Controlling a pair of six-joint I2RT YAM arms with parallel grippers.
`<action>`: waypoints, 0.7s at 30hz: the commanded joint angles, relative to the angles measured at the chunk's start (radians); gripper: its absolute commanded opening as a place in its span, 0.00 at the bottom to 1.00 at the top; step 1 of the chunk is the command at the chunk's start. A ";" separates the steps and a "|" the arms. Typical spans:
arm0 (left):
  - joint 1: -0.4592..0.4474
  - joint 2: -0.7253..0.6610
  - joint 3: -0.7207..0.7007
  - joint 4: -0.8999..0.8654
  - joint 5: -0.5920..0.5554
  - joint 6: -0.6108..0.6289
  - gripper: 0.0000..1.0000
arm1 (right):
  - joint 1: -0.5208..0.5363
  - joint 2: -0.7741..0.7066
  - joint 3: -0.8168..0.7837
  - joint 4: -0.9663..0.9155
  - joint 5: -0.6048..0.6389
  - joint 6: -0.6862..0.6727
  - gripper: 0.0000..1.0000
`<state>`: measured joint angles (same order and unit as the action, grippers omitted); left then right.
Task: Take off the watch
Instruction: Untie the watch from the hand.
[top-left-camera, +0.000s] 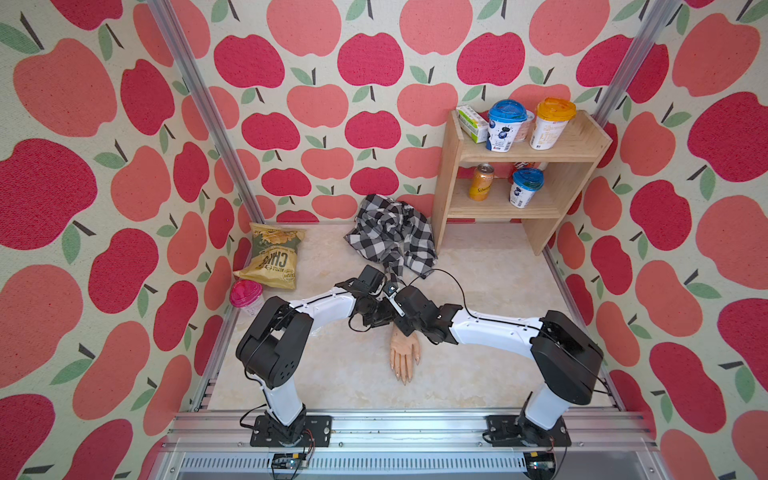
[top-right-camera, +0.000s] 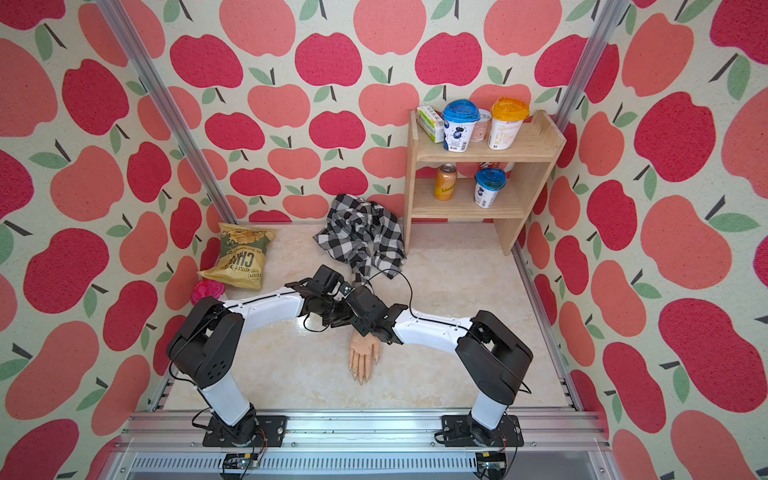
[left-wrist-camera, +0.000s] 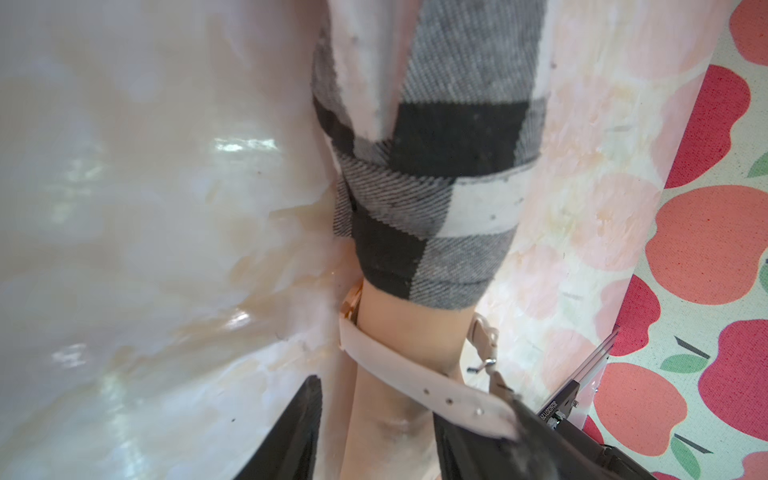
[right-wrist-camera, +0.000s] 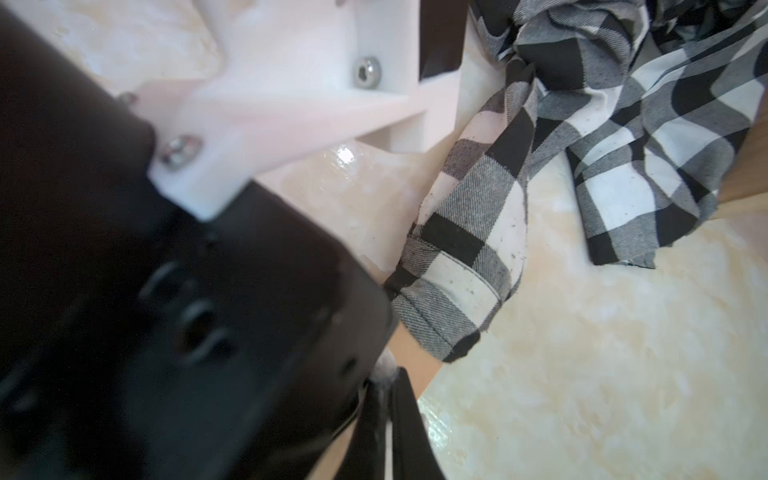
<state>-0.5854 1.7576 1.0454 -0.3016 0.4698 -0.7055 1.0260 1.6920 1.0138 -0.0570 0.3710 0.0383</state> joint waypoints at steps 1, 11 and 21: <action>-0.018 0.045 0.023 -0.039 -0.034 0.021 0.47 | 0.009 -0.026 -0.009 0.173 0.084 -0.013 0.00; -0.017 0.011 -0.007 -0.026 -0.040 0.024 0.47 | 0.005 -0.005 0.097 0.026 0.028 -0.020 0.00; -0.016 -0.010 0.018 0.014 -0.085 0.135 0.46 | -0.024 0.020 0.314 -0.340 -0.262 0.021 0.00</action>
<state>-0.5724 1.7473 1.0508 -0.2867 0.4408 -0.6273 0.9928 1.7069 1.2346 -0.3737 0.2390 0.0307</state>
